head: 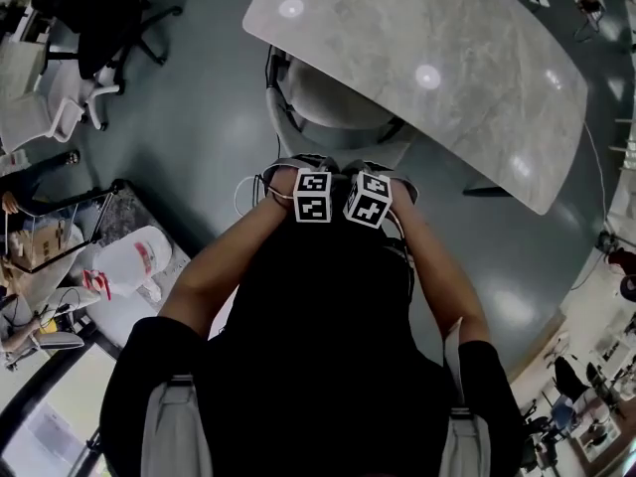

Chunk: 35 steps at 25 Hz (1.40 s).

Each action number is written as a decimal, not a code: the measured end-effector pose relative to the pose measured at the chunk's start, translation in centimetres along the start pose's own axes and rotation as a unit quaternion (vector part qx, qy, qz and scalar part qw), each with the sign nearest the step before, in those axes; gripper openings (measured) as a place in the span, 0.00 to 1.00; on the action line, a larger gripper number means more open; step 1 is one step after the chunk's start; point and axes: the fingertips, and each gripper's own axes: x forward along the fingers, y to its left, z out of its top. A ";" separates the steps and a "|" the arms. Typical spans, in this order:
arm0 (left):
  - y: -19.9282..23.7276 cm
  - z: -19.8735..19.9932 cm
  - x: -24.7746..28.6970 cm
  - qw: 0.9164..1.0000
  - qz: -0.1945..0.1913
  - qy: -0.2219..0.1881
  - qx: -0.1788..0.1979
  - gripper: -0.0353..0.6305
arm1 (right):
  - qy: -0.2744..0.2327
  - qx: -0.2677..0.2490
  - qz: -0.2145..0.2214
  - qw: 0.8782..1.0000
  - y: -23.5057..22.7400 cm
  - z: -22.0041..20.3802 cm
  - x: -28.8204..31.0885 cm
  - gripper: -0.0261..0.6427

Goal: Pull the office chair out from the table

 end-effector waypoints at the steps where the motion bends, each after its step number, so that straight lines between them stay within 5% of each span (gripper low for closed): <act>1: -0.1 0.1 0.0 1.000 -0.001 -0.001 0.000 0.18 | 0.000 0.002 0.001 1.000 0.1 -0.1 -0.1 0.17; 35: -3.8 -1.7 -1.2 1.000 -0.021 -0.019 0.013 0.18 | 0.037 0.009 0.029 0.999 3.8 1.7 0.7 0.17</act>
